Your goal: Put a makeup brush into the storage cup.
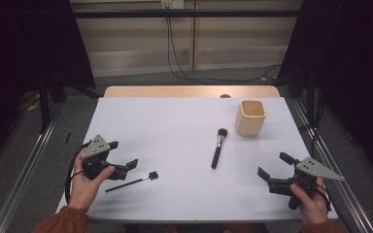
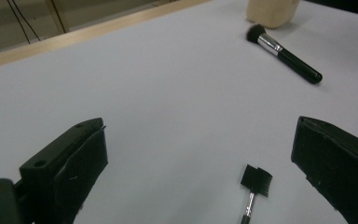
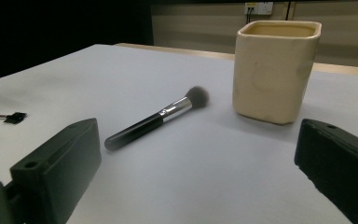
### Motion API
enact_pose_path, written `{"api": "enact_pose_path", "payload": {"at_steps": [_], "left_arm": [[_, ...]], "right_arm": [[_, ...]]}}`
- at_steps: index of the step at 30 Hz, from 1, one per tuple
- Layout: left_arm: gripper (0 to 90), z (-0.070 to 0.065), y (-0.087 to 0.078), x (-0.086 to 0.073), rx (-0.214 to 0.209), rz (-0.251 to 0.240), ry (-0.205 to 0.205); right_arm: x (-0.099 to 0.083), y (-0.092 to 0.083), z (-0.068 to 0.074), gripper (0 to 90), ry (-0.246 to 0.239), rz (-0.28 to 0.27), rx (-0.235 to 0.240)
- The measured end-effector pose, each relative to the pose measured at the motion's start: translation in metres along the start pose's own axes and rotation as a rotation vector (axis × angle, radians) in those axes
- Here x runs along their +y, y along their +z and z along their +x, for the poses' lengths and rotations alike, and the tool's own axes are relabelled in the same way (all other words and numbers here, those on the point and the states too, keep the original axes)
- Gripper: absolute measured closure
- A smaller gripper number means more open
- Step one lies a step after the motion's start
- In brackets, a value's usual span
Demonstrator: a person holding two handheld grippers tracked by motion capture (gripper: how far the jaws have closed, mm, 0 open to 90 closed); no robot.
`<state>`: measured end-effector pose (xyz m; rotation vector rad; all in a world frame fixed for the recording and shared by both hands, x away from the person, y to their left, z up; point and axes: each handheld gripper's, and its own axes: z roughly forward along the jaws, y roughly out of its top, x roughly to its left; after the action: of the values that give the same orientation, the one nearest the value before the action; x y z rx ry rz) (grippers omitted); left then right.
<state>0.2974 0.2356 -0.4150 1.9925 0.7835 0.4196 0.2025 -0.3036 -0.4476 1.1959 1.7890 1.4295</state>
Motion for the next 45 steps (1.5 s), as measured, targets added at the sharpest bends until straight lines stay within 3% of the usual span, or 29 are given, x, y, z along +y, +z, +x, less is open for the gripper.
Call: {"api": "enact_pose_path", "payload": {"at_steps": [1,4,9,14,16,19,21,27,31,34,41,45], "left_arm": [[3.5,0.000,0.000,0.000,0.000,0.000,0.000],[4.0,-0.001,0.000,0.005,-0.016,0.061,0.029],[4.3,-0.001,0.002,0.007,-0.014,0.087,0.048],[4.7,-0.002,0.009,0.009,-0.046,0.232,0.108],[5.4,-0.005,0.012,0.008,-0.024,0.282,0.138],[5.4,-0.003,0.016,0.008,-0.086,0.352,0.126],[5.6,-0.003,0.016,0.008,-0.090,0.396,0.150],[5.8,0.002,0.016,0.008,-0.116,0.511,0.165],[9.7,0.002,0.017,0.006,-0.133,0.569,0.189],[8.3,0.003,0.017,0.006,-0.169,0.596,0.176],[7.1,0.003,0.023,0.000,-0.207,0.724,0.232],[7.3,0.004,0.025,-0.003,-0.206,0.745,0.246]], "right_arm": [[0.000,0.000,0.000,0.0,0.000,0.000,0.000],[0.000,0.001,0.000,0.0,0.000,0.004,0.003],[0.000,0.001,0.000,0.0,-0.001,0.004,0.005],[0.000,0.001,0.000,0.0,0.005,0.010,0.006],[0.000,0.001,0.000,0.0,0.007,0.010,0.005],[0.000,0.001,0.000,0.0,0.008,0.010,0.005],[0.000,0.001,0.000,0.0,0.005,0.010,0.007],[0.000,0.001,0.000,0.0,0.003,0.011,0.010],[0.000,0.001,0.000,0.0,-0.001,0.014,0.010],[0.000,0.001,0.000,0.0,0.000,0.014,0.009],[0.000,0.001,0.000,0.0,-0.001,0.016,0.013],[-0.001,0.002,0.000,0.0,0.000,0.022,0.017]]}}
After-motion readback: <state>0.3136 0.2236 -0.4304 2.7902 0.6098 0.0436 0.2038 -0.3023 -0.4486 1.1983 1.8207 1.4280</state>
